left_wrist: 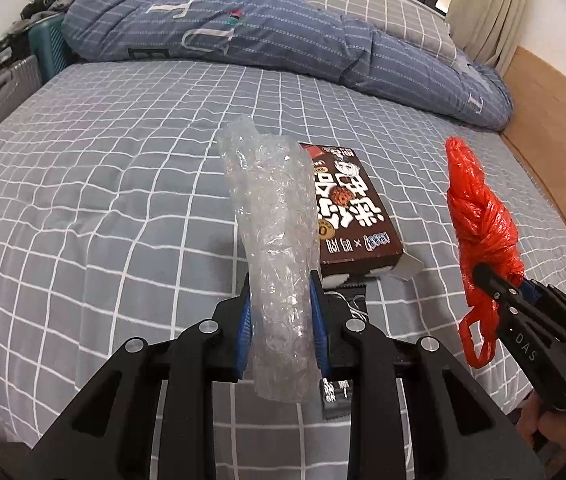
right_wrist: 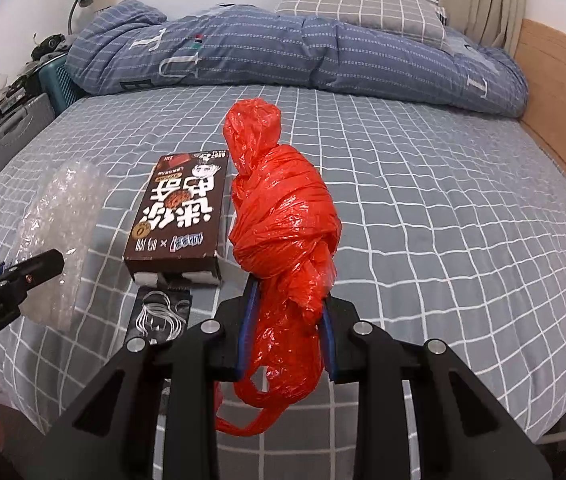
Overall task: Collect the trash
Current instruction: 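Carry the bubble wrap and red bag over the black trash bin, then open the right tool to drop the red bag into the bin, then open the left tool to drop the bubble wrap into the bin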
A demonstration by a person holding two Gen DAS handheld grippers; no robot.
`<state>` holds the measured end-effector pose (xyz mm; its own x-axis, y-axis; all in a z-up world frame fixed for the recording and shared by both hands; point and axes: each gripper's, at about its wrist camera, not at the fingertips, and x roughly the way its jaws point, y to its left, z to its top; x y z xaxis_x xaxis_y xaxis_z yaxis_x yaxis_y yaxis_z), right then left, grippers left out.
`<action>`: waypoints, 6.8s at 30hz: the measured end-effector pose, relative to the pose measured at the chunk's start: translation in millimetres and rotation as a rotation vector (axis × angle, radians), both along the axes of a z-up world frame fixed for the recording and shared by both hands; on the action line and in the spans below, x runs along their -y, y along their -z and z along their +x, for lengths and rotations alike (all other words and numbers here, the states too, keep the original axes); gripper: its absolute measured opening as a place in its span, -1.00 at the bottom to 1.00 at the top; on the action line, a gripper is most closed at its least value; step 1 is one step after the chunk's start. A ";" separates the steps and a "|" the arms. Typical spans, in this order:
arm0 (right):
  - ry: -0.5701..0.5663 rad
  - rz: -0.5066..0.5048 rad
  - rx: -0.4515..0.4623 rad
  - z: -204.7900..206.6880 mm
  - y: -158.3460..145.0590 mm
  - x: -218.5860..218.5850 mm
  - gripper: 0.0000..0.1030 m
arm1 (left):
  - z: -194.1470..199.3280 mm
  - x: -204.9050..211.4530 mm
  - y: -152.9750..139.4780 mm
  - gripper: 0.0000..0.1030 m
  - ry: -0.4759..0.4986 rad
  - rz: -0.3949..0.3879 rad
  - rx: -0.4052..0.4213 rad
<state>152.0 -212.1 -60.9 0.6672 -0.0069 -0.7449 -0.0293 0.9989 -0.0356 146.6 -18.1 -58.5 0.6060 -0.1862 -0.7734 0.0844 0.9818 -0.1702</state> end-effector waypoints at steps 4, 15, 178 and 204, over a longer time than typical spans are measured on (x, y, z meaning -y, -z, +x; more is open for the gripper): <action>0.009 0.009 0.006 -11.8 -3.3 4.3 -0.49 | -10.2 3.6 0.2 -0.54 0.006 0.001 0.008; -0.004 0.006 0.008 -32.2 -5.1 2.2 -0.49 | -36.5 15.2 0.8 -0.55 0.010 0.037 0.047; -0.024 0.023 -0.394 -251.7 164.0 -30.8 0.81 | -255.2 -7.8 180.6 -0.56 0.016 0.150 -0.377; 0.186 0.032 -0.310 -263.1 120.3 59.8 0.85 | -254.6 78.1 173.3 -0.37 0.167 0.137 -0.335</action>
